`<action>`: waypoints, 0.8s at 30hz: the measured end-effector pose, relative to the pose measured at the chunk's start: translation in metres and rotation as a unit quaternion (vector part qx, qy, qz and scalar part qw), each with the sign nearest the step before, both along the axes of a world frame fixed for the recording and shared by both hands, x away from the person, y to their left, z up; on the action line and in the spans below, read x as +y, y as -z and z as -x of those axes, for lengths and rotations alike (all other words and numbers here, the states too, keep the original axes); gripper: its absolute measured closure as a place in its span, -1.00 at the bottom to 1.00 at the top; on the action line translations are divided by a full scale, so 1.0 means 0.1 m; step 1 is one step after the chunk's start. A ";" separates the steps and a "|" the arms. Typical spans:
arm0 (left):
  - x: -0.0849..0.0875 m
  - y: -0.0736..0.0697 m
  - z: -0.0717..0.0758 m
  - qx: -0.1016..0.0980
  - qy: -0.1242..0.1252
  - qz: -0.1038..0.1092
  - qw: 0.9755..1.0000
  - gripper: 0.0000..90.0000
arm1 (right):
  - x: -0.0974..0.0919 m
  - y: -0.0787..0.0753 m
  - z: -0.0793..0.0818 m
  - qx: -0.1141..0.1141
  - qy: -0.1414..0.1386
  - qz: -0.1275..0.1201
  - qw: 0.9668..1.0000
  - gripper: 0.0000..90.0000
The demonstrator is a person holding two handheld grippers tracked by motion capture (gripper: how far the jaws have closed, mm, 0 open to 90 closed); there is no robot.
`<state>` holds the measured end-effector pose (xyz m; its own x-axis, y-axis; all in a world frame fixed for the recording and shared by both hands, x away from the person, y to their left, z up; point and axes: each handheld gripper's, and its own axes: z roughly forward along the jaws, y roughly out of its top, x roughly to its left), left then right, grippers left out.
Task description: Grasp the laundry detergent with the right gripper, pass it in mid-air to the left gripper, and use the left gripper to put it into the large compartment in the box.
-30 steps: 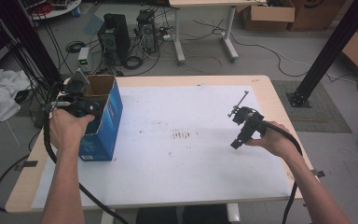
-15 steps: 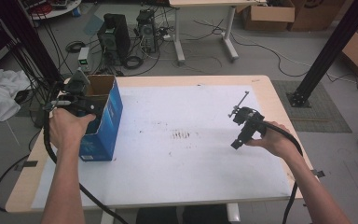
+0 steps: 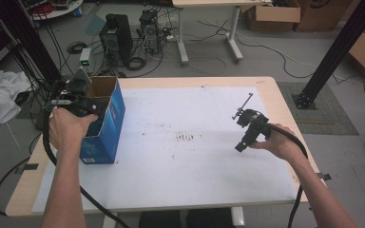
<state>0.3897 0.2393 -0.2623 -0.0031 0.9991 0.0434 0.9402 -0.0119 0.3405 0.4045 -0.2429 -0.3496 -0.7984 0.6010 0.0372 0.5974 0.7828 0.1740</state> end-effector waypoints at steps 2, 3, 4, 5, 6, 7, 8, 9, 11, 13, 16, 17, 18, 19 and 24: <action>-0.01 -0.02 0.00 -0.001 0.001 -0.002 1.000 -0.50 | 0.00 0.00 0.00 -0.001 -0.002 0.000 1.000 -0.61; -0.01 -0.02 0.00 -0.001 0.001 -0.002 1.000 -0.51 | 0.00 0.00 0.00 0.000 -0.003 0.000 1.000 -0.61; -0.01 -0.04 0.00 -0.003 0.003 -0.004 1.000 -0.51 | 0.00 0.00 0.00 0.000 -0.003 0.000 1.000 -0.61; -0.01 -0.06 0.00 -0.006 0.005 -0.006 1.000 -0.51 | 0.01 0.00 0.00 0.000 -0.001 0.000 1.000 -0.61; -0.01 -0.07 0.01 -0.007 0.005 -0.005 1.000 -0.51 | 0.00 0.00 0.00 0.000 -0.003 0.000 1.000 -0.61; -0.02 -0.08 0.01 -0.008 0.005 -0.004 1.000 -0.51 | 0.01 0.00 0.00 0.000 0.000 0.000 1.000 -0.61; -0.02 -0.10 0.01 -0.009 0.006 -0.003 1.000 -0.52 | 0.00 0.00 0.00 0.000 -0.001 0.001 1.000 -0.61; -0.03 -0.11 0.01 -0.007 0.008 -0.003 1.000 -0.53 | 0.00 0.00 0.00 0.000 -0.001 0.001 1.000 -0.61; -0.04 -0.13 0.01 -0.007 0.009 -0.005 1.000 -0.56 | 0.01 0.00 0.00 0.000 0.000 0.001 1.000 -0.61; -0.05 -0.17 0.01 -0.010 0.014 -0.008 1.000 -0.58 | 0.01 0.00 0.00 -0.001 -0.001 0.000 1.000 -0.61; -0.09 -0.25 0.03 -0.017 0.021 -0.014 1.000 -0.61 | 0.01 0.01 0.00 -0.001 -0.001 0.000 1.000 -0.61; -0.09 -0.25 0.03 -0.017 0.021 -0.014 1.000 -0.62 | 0.01 0.01 0.00 -0.001 -0.001 0.000 1.000 -0.61; -0.13 -0.31 0.03 -0.018 0.029 -0.015 0.999 -0.63 | 0.01 0.01 0.00 -0.001 -0.002 0.001 1.000 -0.61; -0.15 -0.34 0.03 -0.021 0.036 -0.016 0.999 -0.63 | 0.01 0.01 0.00 0.000 -0.001 0.001 1.000 -0.61; -0.33 -0.54 0.03 -0.035 0.068 -0.008 0.997 -0.64 | 0.02 0.00 -0.01 -0.002 -0.002 0.000 1.000 -0.61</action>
<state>0.3862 0.2065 -0.2088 0.1292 0.9896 0.0629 0.9032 -0.1436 0.4045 0.4053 -0.2410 -0.3498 -0.8014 0.5971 0.0343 0.5930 0.7858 0.1758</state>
